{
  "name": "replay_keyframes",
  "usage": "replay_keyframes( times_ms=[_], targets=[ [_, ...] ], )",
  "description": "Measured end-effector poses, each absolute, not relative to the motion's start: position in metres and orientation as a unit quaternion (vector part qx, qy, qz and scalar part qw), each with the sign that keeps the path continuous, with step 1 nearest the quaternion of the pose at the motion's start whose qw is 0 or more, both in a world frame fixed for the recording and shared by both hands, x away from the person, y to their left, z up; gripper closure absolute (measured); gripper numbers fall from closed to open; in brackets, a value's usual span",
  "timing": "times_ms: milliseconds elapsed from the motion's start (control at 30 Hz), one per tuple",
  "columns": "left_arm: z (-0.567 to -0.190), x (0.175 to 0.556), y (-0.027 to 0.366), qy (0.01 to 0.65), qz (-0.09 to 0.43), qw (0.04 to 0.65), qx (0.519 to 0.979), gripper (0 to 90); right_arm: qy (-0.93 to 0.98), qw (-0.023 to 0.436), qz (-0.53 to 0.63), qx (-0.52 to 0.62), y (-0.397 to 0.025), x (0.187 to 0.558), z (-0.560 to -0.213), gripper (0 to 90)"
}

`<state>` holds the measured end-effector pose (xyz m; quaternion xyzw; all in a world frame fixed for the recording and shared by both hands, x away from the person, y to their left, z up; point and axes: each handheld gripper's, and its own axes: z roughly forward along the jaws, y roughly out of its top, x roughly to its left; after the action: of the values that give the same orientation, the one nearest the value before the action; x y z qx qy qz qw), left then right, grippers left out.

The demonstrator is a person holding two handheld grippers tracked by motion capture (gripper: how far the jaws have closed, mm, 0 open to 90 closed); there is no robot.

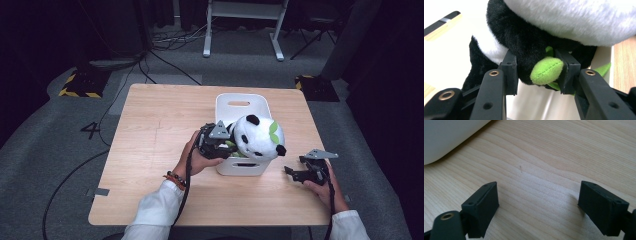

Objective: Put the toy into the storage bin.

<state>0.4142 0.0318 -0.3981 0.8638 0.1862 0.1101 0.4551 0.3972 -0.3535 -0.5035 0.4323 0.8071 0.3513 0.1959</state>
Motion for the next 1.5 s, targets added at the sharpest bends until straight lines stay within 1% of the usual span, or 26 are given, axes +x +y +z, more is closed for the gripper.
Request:
replay_keyframes(
  times_ms=[600,667,733,833,900,967,1000,1067,1100,1133,1200,1233,1500],
  targets=[
    [-0.395,0.417,0.028,0.170,0.116,0.419,0.884,54.2,0.807,0.196,0.351,0.432,-0.354,0.397,-0.504,16.2],
    [-0.394,0.417,0.028,0.172,0.120,0.419,0.884,51.9,0.807,0.196,0.351,0.432,-0.354,0.397,-0.504,16.2],
    [-0.395,0.417,0.028,0.177,0.122,0.420,0.882,47.6,0.807,0.196,0.351,0.432,-0.354,0.397,-0.504,16.2],
    [-0.394,0.416,0.028,0.179,0.128,0.420,0.881,46.2,0.807,0.196,0.351,0.432,-0.354,0.397,-0.504,16.2],
    [-0.394,0.416,0.027,0.184,0.137,0.419,0.879,43.3,0.807,0.196,0.351,0.432,-0.354,0.397,-0.504,16.2],
    [-0.391,0.415,0.030,0.181,0.131,0.440,0.870,39.8,0.807,0.196,0.351,0.432,-0.354,0.397,-0.504,16.2],
    [-0.390,0.414,0.030,0.179,0.131,0.441,0.870,39.9,0.807,0.196,0.351,0.432,-0.354,0.397,-0.504,16.2],
    [-0.389,0.415,0.031,0.185,0.134,0.435,0.871,39.3,0.807,0.196,0.351,0.433,-0.354,0.397,-0.503,16.2],
    [-0.389,0.416,0.031,0.189,0.137,0.425,0.874,37.3,0.807,0.196,0.351,0.433,-0.354,0.397,-0.503,16.2],
    [-0.390,0.416,0.032,0.189,0.138,0.422,0.876,40.9,0.807,0.196,0.351,0.433,-0.353,0.397,-0.503,16.2],
    [-0.391,0.418,0.037,0.178,0.115,0.440,0.873,46.4,0.807,0.196,0.351,0.432,-0.354,0.397,-0.504,16.2],
    [-0.391,0.417,0.038,0.176,0.114,0.442,0.872,50.8,0.807,0.196,0.351,0.432,-0.354,0.397,-0.504,16.3],
    [-0.392,0.417,0.035,0.175,0.122,0.434,0.875,51.6,0.807,0.196,0.351,0.432,-0.354,0.397,-0.504,16.2]
  ],
)
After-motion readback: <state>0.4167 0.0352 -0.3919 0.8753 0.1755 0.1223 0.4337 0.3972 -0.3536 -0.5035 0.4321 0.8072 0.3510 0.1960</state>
